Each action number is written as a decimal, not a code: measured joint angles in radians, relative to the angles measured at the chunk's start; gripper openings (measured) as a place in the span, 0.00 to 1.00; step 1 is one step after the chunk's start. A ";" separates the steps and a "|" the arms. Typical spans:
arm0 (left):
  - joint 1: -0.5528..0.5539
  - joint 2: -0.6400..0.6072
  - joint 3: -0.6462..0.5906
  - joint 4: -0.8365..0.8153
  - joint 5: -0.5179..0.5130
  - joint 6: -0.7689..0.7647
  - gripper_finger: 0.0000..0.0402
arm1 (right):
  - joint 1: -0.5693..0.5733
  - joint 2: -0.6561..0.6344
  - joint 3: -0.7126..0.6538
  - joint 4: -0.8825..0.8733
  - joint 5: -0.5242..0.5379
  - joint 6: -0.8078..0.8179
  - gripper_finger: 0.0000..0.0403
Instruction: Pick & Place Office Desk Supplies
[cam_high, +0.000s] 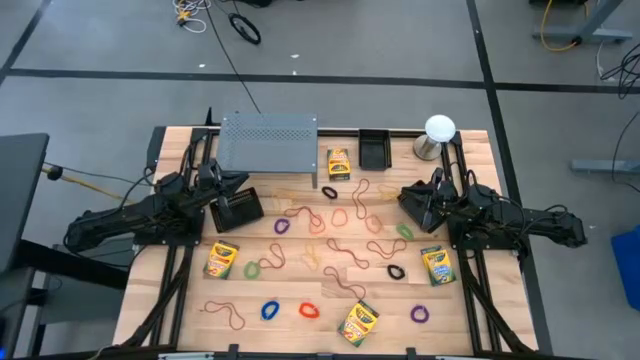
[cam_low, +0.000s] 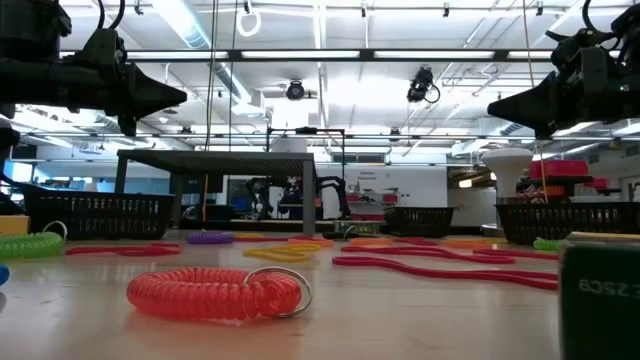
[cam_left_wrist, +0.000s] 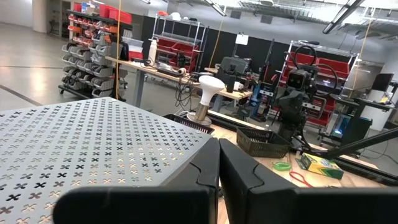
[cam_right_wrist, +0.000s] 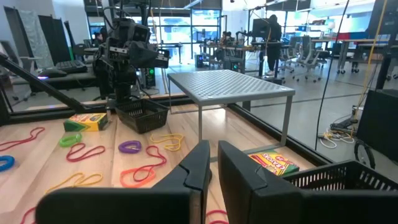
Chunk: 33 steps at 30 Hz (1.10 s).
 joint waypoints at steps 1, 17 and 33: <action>0.000 0.000 0.000 0.000 0.000 0.000 0.02 | 0.000 0.000 0.000 0.000 0.000 0.000 0.11; 0.000 0.000 0.000 0.000 0.000 0.000 0.02 | 0.000 0.000 0.000 0.064 -0.049 0.194 0.11; 0.000 0.000 0.000 0.001 0.000 0.000 0.02 | 0.008 0.061 0.000 0.360 -0.070 0.127 0.03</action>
